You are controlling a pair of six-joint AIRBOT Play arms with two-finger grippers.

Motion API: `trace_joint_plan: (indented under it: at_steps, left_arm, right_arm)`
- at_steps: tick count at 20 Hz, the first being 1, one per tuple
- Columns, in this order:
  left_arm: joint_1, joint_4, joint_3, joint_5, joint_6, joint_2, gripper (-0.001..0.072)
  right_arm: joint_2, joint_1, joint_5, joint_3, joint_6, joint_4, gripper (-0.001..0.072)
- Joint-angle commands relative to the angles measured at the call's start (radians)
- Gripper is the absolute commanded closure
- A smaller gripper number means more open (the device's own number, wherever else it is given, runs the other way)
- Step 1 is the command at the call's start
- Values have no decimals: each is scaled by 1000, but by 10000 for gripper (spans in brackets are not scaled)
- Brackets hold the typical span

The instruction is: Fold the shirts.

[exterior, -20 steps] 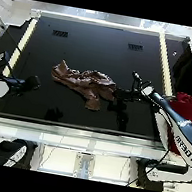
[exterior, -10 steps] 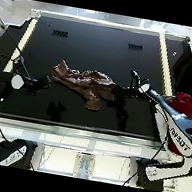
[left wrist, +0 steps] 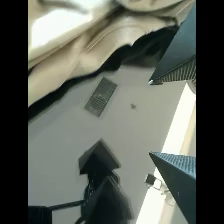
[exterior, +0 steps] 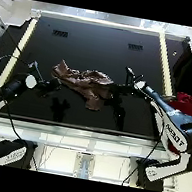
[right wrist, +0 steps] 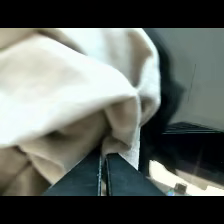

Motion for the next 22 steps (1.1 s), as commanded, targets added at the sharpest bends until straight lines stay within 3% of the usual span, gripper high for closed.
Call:
trace_joint_plan:
  at_steps: [1, 5, 14, 16, 18, 20, 22]
  left_arm:
    - [-62, -81, 0, 110, 3, -22, 217]
    - [-138, -299, 0, 343, 2, -96, 219]
    - [-262, -605, 0, 529, 3, -331, 229]
    - [-262, -606, 3, 583, 2, -329, 272]
    - [-262, -606, 5, 603, 2, -329, 362]
    - [-262, -606, 5, 608, 2, -329, 683]
    - [-262, -606, 5, 637, 2, -322, 691]
  right_arm:
    - [31, -24, 87, 77, -5, -40, 701]
    - [139, -67, 226, 179, -2, -137, 701]
    - [250, -72, 292, 245, 24, -161, 701]
    - [250, -72, 298, 245, 25, -179, 701]
    - [250, -72, 298, 245, 25, -179, 700]
    - [250, -72, 298, 245, 25, -179, 700]
    - [250, -72, 298, 245, 25, -178, 700]
